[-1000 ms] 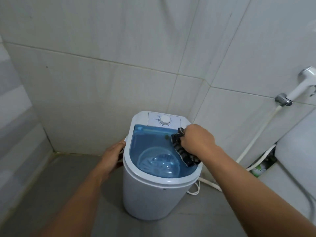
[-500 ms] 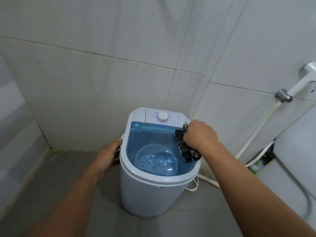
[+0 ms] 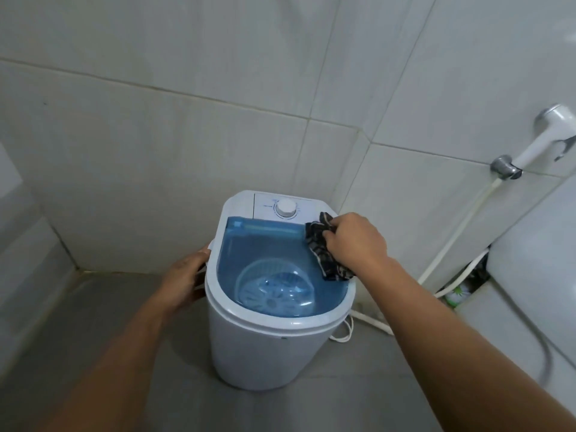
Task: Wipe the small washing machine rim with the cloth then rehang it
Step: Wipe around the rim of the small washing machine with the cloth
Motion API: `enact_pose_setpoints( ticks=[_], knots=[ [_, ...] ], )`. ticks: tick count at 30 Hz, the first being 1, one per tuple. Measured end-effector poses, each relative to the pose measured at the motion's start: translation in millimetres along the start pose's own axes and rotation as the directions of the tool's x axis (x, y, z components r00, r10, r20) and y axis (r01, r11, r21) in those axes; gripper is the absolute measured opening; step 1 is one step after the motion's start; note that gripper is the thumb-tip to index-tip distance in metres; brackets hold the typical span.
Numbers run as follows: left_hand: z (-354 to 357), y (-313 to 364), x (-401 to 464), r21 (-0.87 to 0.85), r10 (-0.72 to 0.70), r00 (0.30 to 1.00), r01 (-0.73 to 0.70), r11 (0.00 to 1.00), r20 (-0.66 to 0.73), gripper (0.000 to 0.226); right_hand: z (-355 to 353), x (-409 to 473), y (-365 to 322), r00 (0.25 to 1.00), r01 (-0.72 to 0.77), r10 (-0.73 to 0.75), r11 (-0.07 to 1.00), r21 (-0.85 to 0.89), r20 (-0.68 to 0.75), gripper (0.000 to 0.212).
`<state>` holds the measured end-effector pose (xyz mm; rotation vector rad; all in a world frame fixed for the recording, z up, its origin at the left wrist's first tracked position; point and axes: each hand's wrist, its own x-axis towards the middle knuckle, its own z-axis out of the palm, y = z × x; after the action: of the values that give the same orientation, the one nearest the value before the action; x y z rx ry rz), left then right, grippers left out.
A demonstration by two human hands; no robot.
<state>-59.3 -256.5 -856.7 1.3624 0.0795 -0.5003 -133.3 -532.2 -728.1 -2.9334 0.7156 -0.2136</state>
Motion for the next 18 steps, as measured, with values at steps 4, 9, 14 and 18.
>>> enact_pose_setpoints(
  ticks=[4, 9, 14, 18],
  knots=[
    [-1.8, -1.7, -2.5, 0.002, -0.007, 1.000, 0.007, 1.000, -0.023, 0.034, 0.8, -1.9, -13.0, 0.998, -0.046, 0.043, 0.996, 0.076, 0.037, 0.025],
    [-4.0, 0.1, -0.9, -0.007, 0.000, 1.000, 0.000, 1.000, 0.005, 0.033, 3.2, -76.3, -4.5, 0.993, 0.101, -0.112, 0.975, 0.200, 0.042, 0.023],
    [-4.5, 2.6, -1.3, -0.011, 0.003, 1.000, -0.003, 1.000, -0.002, 0.032, -0.5, -12.5, 16.1, 0.992, -0.120, 0.125, 0.942, 0.312, 0.003, 0.021],
    [-2.5, 2.9, -2.8, -0.031, -0.004, 1.000, 0.004, 0.999, -0.001, 0.033, 1.0, 14.6, 19.0, 0.988, -0.156, 0.148, 0.916, 0.370, 0.049, 0.022]
  ],
)
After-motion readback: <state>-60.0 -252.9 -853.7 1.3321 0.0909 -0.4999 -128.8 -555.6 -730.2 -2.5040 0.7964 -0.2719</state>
